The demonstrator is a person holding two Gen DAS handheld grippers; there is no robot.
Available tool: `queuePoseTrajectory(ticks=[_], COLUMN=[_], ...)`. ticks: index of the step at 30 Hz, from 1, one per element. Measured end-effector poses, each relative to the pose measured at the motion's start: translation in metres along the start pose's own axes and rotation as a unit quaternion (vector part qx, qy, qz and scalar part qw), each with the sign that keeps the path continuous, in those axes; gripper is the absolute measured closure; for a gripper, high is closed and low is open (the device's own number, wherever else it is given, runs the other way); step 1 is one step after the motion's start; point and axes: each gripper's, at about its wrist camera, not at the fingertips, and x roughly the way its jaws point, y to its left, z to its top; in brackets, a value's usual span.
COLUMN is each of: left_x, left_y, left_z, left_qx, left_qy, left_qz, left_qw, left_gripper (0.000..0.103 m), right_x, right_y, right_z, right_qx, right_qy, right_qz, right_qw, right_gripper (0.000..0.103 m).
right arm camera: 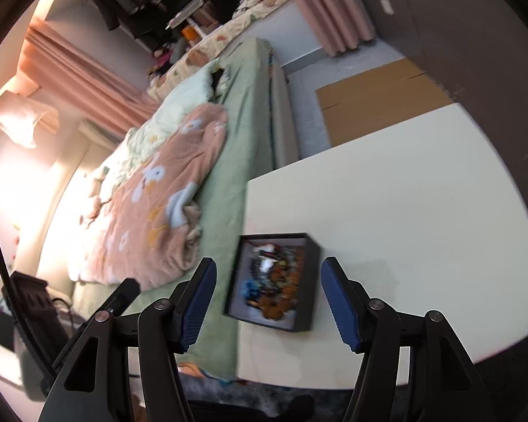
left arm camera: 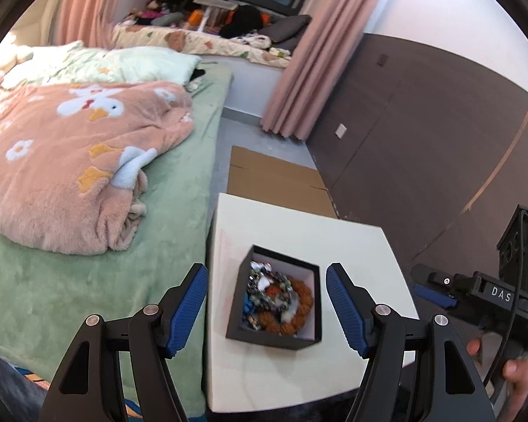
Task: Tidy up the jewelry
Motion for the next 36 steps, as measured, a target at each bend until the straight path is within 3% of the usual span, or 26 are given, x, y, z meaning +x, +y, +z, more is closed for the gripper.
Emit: queuePoseTrajectory(ticks=[6, 9, 13, 20, 22, 27, 31, 36], left_x=[-0.014, -0.024, -0.036, -0.043, -0.044, -0.050, -0.055, -0.049], left_y=[-0.022, -0.033, -0.039, -0.044, -0.046, -0.052, -0.056, -0.055], left_z=[-0.019, -0.030, -0.041, -0.054, -0.057, -0.063, -0.070, -0.071], left_qx=[0.038, 0.064, 0.081, 0.096, 0.108, 0.134, 0.139, 0.127], left_qy=[0.004, 0.005, -0.001, -0.001, -0.002, -0.027, -0.051, -0.043], left_qz=[-0.009, -0.013, -0.013, -0.014, -0.010, 0.017, 0.006, -0.003], left_qw=[0.9992, 0.9978, 0.9966, 0.9953, 0.9941, 0.9904, 0.9890, 0.9909], left_gripper=[0.032, 0.026, 0.019, 0.009, 0.008, 0.003, 0.001, 0.001], right_x=[-0.040, -0.064, -0.087, -0.085, -0.086, -0.089, -0.090, -0.084], right_y=[-0.027, -0.034, -0.037, -0.034, -0.032, -0.031, -0.023, -0.016], right_z=[-0.024, -0.035, -0.047, -0.068, -0.074, -0.084, -0.094, -0.107], right_qx=[0.015, 0.011, -0.009, -0.045, -0.057, -0.051, -0.059, -0.073], right_qy=[-0.030, -0.051, -0.076, -0.047, -0.054, -0.067, -0.078, -0.084], right_qz=[-0.021, -0.026, -0.041, -0.064, -0.071, -0.076, -0.077, -0.084], right_qw=[0.999, 0.998, 0.996, 0.996, 0.994, 0.994, 0.992, 0.990], right_gripper=[0.037, 0.035, 0.017, 0.012, 0.001, 0.000, 0.000, 0.000])
